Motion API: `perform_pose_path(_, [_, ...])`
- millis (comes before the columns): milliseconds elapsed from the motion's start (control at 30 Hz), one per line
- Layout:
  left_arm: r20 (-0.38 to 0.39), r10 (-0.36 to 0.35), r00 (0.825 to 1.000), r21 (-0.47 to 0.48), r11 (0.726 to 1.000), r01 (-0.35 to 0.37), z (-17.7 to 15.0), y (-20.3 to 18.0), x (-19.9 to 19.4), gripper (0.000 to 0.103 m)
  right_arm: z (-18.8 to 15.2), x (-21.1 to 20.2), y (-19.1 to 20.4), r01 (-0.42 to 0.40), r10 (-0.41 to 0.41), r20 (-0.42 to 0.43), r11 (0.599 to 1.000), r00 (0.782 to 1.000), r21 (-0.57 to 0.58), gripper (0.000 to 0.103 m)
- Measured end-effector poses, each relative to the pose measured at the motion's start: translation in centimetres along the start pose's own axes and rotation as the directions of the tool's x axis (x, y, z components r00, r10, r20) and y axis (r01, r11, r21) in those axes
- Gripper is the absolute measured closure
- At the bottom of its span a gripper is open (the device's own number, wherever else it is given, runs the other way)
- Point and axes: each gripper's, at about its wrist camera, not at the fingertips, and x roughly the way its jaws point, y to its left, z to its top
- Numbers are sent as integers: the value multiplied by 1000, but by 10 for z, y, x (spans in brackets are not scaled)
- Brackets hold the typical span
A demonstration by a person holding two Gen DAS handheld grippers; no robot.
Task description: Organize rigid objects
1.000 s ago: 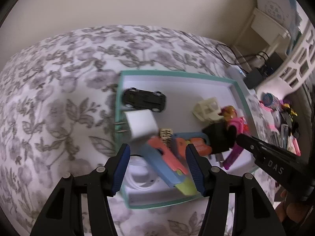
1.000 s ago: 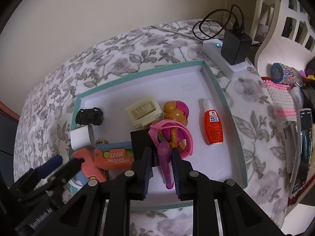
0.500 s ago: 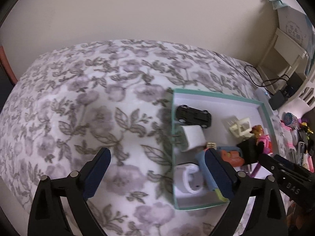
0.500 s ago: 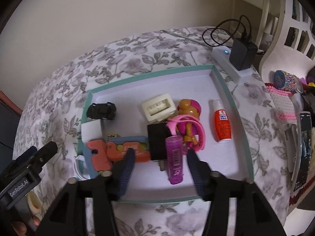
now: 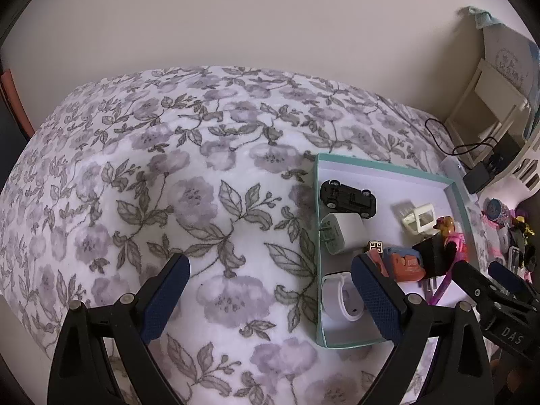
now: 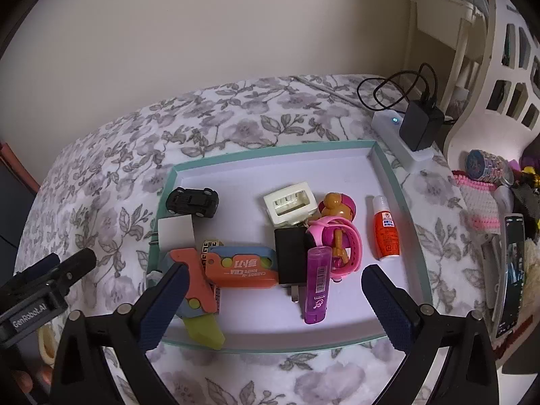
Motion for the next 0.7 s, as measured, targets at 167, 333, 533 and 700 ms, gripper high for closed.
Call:
perform_pose_path(167, [55,101,993,30,994,-103,-1,-2,-12,6,-2,-8,3,-1,1,23,1000,1000,-3,0])
perform_pose_path(333, [68,118,991,34,992,-120,-2,0,-18,6,-3,-14,9,2,-2,39,1000,999,-20,0])
perform_pose_path(533, [70,204,977,50,977,-207,-4,-1,-21,6,-4,-19,14,-3,4,49,1000,999,-29,0])
perform_pose_path(700, [64,197,978,46,979,-200,-5,1,-21,6,-3,-19,17,-1,3,50,999,999,-45,0])
